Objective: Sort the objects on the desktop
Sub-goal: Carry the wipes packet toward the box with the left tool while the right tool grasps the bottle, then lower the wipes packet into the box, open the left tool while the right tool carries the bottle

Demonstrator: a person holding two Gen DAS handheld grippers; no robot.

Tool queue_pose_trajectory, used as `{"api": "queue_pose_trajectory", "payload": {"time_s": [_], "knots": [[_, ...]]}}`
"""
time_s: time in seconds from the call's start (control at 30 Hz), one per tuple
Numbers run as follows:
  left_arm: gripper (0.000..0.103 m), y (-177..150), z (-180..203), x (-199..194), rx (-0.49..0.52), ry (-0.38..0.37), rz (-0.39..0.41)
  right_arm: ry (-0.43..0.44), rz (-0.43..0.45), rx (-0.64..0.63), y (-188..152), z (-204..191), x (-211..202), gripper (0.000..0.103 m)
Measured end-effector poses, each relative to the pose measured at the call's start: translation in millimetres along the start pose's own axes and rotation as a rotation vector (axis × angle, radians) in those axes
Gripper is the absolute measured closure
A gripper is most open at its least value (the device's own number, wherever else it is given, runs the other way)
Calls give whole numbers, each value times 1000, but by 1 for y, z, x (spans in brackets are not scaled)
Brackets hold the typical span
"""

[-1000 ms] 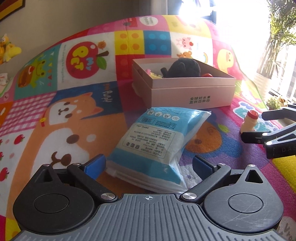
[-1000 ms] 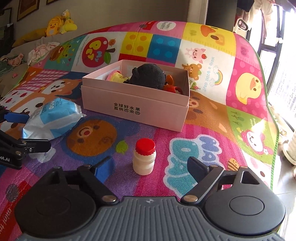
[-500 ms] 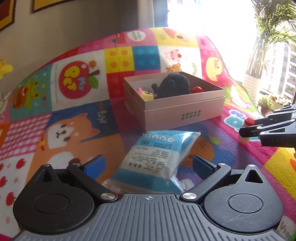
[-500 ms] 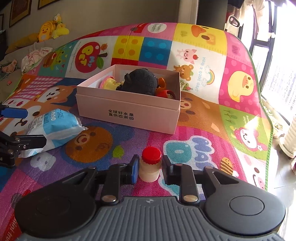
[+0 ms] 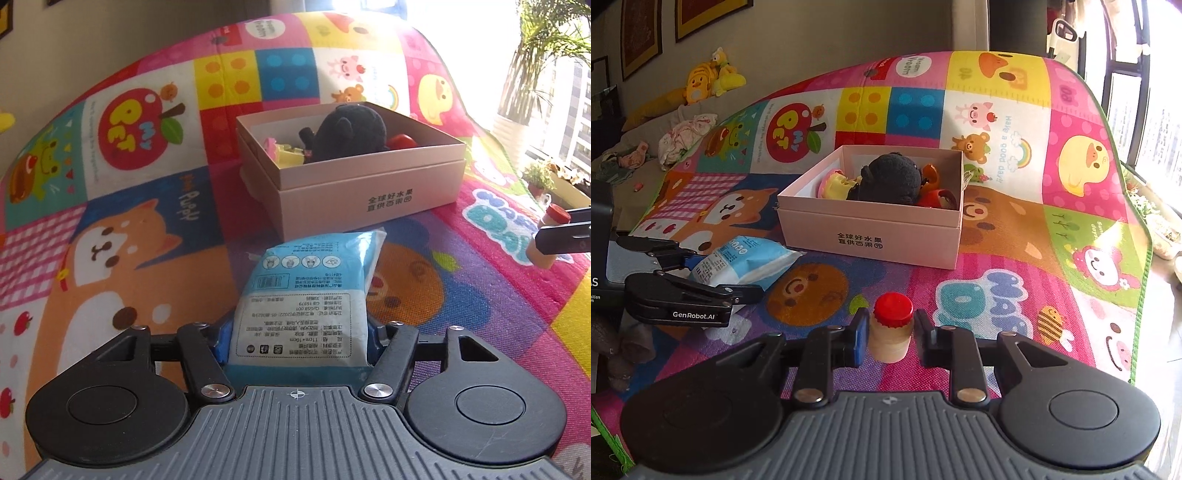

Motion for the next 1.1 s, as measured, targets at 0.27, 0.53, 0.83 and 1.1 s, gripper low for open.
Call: {"api": "queue_pose_trajectory", "payload": {"time_s": [0.27, 0.53, 0.83, 1.1], "knots": [[40, 68, 11, -48, 54, 17, 200, -2, 147, 38, 38, 19, -45, 78], [40, 145, 17, -6, -54, -15, 248, -7, 157, 20, 44, 19, -38, 78], [35, 144, 9, 74, -142, -26, 111, -27, 84, 45, 29, 31, -14, 78], [10, 113, 2, 17, -112, -8, 236, -37, 26, -1, 41, 28, 11, 78]]}}
Point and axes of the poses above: each gripper's, at about its wrist camera, not at the fingertips, and x roughly the way its jaws point, z to its right, y to its top, the point moved 7 cm from there along x, roughly the way its jaws point, and after that the axes turned 2 degrees about -x, right-handed, at the moved point
